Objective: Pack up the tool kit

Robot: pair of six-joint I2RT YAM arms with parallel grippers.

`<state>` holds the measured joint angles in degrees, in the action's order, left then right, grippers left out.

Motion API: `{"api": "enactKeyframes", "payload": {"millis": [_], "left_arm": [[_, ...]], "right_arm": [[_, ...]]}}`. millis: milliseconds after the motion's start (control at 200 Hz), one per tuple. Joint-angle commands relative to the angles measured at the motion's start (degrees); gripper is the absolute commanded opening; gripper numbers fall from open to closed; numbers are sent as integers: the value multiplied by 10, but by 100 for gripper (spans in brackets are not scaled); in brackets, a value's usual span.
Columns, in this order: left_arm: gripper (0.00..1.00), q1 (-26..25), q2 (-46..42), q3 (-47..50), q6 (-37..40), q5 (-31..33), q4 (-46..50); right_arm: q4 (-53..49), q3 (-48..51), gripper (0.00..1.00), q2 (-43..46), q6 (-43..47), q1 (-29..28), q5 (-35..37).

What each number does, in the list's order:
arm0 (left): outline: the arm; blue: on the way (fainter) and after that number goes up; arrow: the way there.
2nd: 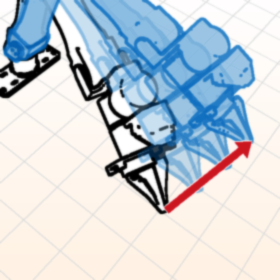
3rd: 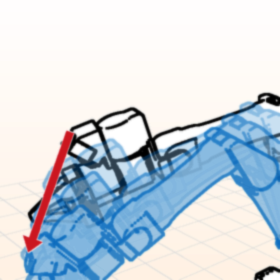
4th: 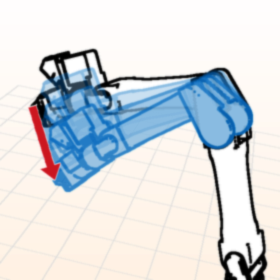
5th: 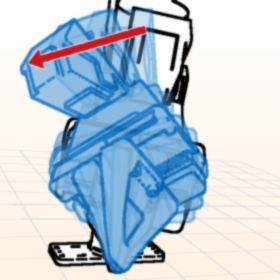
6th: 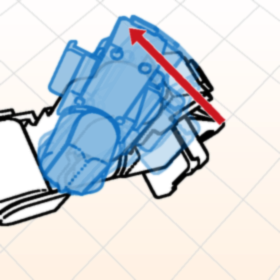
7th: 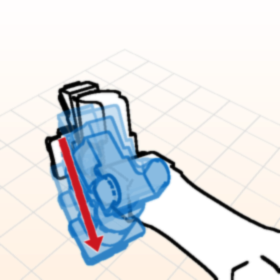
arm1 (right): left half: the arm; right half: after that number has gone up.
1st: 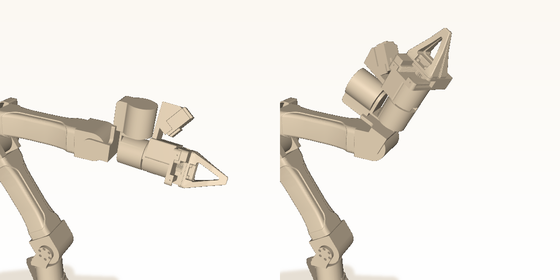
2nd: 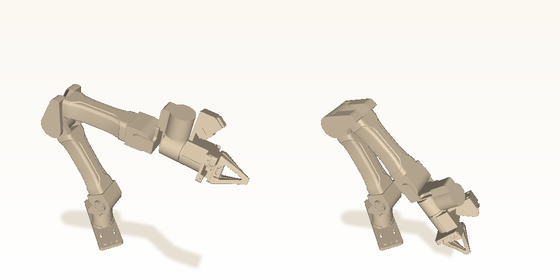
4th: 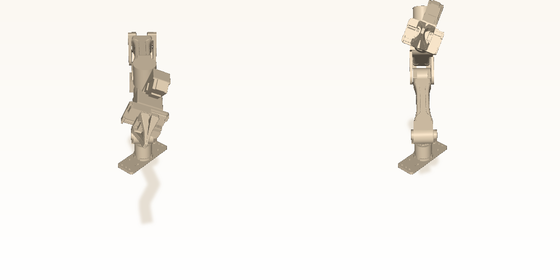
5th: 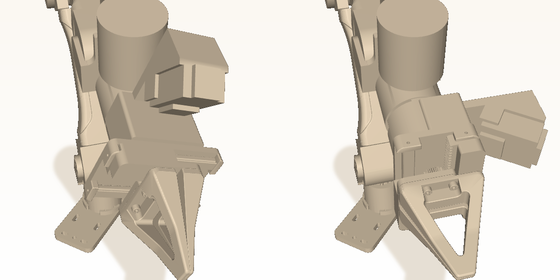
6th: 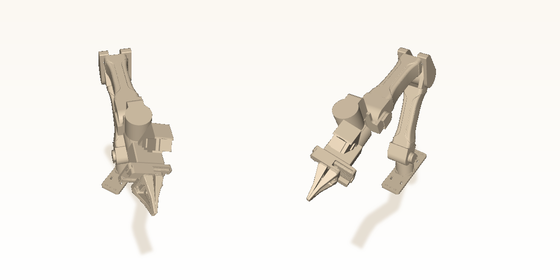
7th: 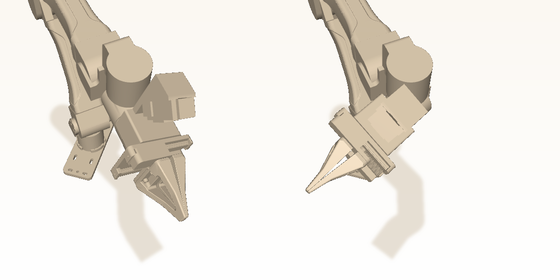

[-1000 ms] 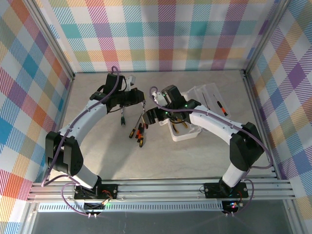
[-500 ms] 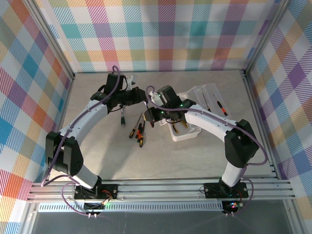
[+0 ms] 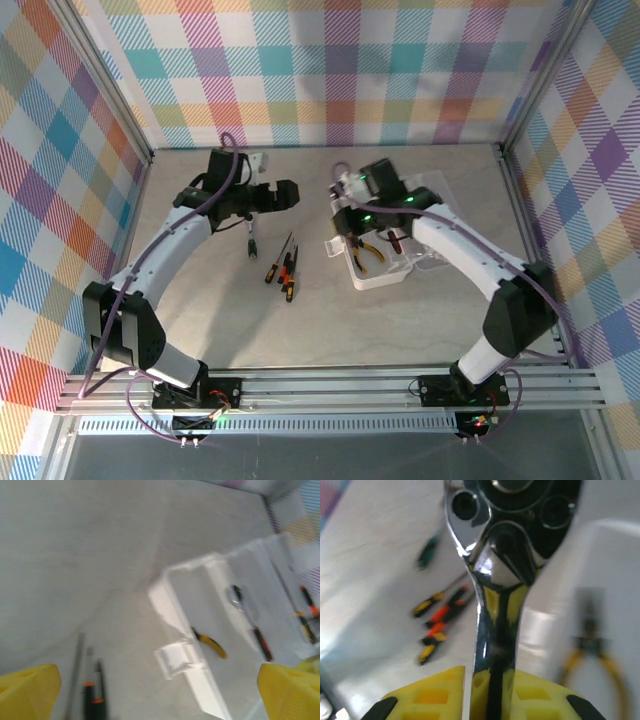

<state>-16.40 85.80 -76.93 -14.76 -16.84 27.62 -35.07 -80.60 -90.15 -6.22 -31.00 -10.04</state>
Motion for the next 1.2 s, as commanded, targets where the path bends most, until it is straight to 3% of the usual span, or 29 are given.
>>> {"api": "enactKeyframes", "payload": {"millis": [0,155,315,655,855,1090,1195], "left_arm": [[100,31,-15,20,33,62,56],[100,35,-11,46,38,88,69],[100,35,-7,61,40,87,74],[100,35,-2,61,50,120,93],[100,35,4,62,54,135,101],[100,35,9,62,55,135,101],[100,35,9,62,56,132,101]], "right_arm": [[-81,-2,0,30,72,54,103],[-109,7,0,3,105,86,186],[-102,8,0,-34,113,94,217],[-105,-18,10,-108,126,94,276],[-105,-30,20,-121,103,94,284],[-120,-46,42,-126,93,93,288],[-122,-46,44,-124,91,92,288]]}}
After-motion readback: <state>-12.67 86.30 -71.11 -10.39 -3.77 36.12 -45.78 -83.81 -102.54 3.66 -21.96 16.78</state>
